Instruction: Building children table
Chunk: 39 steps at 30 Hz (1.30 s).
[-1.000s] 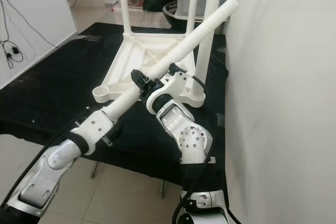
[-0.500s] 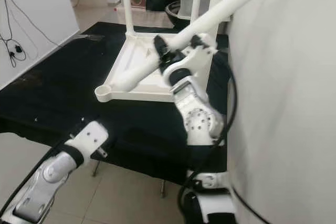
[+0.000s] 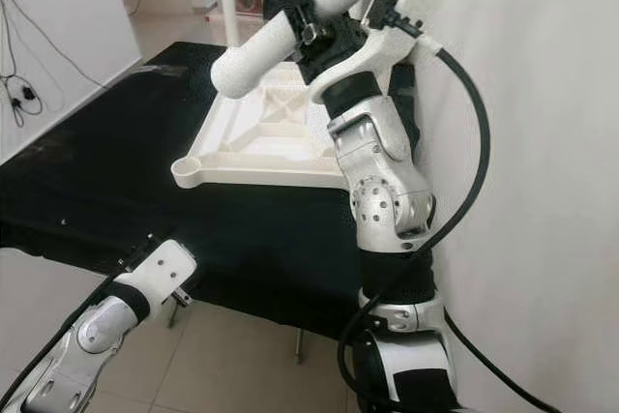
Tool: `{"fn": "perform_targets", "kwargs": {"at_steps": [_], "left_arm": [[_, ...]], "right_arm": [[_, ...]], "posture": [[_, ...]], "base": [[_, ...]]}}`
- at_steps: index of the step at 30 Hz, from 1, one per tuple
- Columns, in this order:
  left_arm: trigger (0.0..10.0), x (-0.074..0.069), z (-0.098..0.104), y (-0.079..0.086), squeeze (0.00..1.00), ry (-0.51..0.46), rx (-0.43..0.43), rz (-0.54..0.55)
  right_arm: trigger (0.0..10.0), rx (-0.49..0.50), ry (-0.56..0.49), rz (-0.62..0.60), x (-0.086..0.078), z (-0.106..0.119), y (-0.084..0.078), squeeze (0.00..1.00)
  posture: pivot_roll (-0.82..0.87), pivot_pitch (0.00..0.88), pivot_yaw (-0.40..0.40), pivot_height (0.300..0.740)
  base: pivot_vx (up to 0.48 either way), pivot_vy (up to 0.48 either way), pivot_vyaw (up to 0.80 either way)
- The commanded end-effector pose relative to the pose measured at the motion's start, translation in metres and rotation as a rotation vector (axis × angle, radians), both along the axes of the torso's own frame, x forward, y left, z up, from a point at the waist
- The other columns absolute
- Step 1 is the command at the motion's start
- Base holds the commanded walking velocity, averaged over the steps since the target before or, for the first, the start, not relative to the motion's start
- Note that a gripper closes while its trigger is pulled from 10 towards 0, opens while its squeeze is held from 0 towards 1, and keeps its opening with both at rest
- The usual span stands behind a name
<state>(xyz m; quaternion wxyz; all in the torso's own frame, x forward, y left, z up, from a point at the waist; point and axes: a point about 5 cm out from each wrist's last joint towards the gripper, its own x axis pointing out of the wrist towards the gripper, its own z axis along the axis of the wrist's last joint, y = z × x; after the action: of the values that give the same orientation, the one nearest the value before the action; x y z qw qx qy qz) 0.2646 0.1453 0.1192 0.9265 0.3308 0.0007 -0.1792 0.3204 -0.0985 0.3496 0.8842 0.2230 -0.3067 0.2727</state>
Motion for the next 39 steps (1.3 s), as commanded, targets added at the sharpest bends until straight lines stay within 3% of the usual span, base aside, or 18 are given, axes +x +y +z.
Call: {"fn": "perform_targets", "kwargs": {"at_steps": [1,5,10,14,34,39], "left_arm": [[10.0,0.0,-0.004,0.002,0.0,0.008,0.024,0.002],[10.0,0.0,-0.005,0.003,0.0,0.01,0.031,0.006],[10.0,-0.001,-0.007,0.001,0.0,0.009,0.043,0.001],[10.0,-0.002,-0.009,0.003,0.0,0.014,0.059,0.001],[10.0,-0.001,-0.012,0.004,0.0,0.017,0.074,0.0],[10.0,-0.001,-0.01,0.001,0.0,0.028,0.021,-0.001]], "right_arm": [[0.0,-0.029,-0.032,0.008,-0.004,-0.003,0.006,0.0],[0.0,-0.074,-0.051,0.028,-0.006,-0.009,0.013,0.0],[0.0,-0.158,-0.089,0.182,-0.015,-0.024,0.025,0.0],[0.0,-0.202,-0.128,0.23,-0.019,-0.029,0.029,0.0],[0.0,-0.286,-0.193,0.281,-0.027,-0.041,0.036,0.0],[0.0,-0.31,-0.203,0.288,-0.028,-0.045,0.036,0.0]], "posture": [[0.07,0.0,-0.003,0.74],[0.07,0.0,-0.001,0.74],[0.07,0.0,0.001,0.74],[0.07,0.0,0.0,0.74],[0.07,0.0,0.002,0.74],[0.07,0.0,0.001,0.74]], "base": [[0.0,0.0,0.0],[0.0,0.0,0.0],[0.0,0.0,0.0],[0.0,0.0,0.0],[0.0,0.0,0.0],[0.0,0.0,0.0]]}}
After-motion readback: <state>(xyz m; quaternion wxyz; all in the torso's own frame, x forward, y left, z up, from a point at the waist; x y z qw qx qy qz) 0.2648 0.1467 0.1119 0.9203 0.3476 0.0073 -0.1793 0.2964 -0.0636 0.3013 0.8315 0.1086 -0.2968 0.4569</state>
